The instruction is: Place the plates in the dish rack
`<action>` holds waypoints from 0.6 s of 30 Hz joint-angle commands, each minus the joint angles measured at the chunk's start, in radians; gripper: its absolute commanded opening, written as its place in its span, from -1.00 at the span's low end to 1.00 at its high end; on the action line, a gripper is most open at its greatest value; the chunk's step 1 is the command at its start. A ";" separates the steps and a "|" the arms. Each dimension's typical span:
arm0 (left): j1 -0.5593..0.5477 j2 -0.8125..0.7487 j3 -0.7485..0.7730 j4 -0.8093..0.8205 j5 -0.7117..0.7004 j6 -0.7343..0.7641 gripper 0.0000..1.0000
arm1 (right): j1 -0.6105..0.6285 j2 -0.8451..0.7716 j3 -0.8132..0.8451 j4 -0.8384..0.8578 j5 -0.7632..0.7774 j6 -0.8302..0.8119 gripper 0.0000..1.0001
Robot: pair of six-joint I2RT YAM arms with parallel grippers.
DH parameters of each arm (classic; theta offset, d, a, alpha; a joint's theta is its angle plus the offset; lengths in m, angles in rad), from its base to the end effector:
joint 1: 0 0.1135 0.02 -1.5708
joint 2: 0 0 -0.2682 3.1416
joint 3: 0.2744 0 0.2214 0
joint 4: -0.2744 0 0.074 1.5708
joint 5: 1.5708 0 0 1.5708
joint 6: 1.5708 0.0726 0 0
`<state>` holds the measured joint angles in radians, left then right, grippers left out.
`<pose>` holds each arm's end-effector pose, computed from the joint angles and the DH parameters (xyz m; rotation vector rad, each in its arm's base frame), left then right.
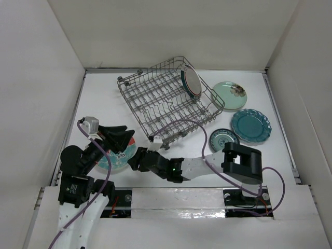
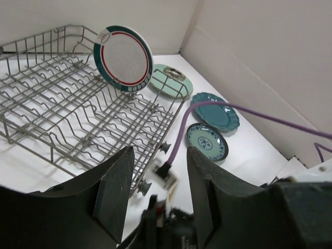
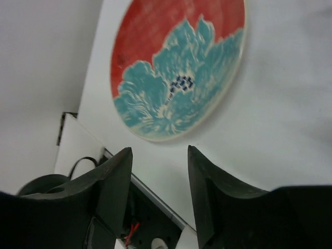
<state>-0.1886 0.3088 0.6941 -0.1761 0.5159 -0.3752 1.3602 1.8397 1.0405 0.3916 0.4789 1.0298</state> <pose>0.0656 -0.0490 0.3592 0.3162 1.4034 -0.8164 0.1184 0.3939 0.2063 -0.0127 2.0991 1.0819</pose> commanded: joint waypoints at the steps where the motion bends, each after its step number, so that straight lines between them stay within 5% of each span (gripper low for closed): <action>1: -0.003 -0.030 -0.004 0.046 0.013 -0.013 -0.16 | 0.033 0.078 0.084 -0.026 0.096 0.206 0.17; 6: -0.003 -0.042 -0.004 0.040 0.013 -0.019 -0.16 | 0.057 0.183 0.131 -0.054 0.144 0.331 0.52; 18: -0.003 -0.068 -0.002 0.036 0.013 -0.027 -0.18 | 0.057 0.401 0.334 -0.178 0.191 0.567 0.36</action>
<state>-0.1886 0.2554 0.6941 -0.1764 0.5163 -0.3946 1.4086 2.1952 1.3464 0.2916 0.6041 1.4990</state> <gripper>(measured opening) 0.416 0.688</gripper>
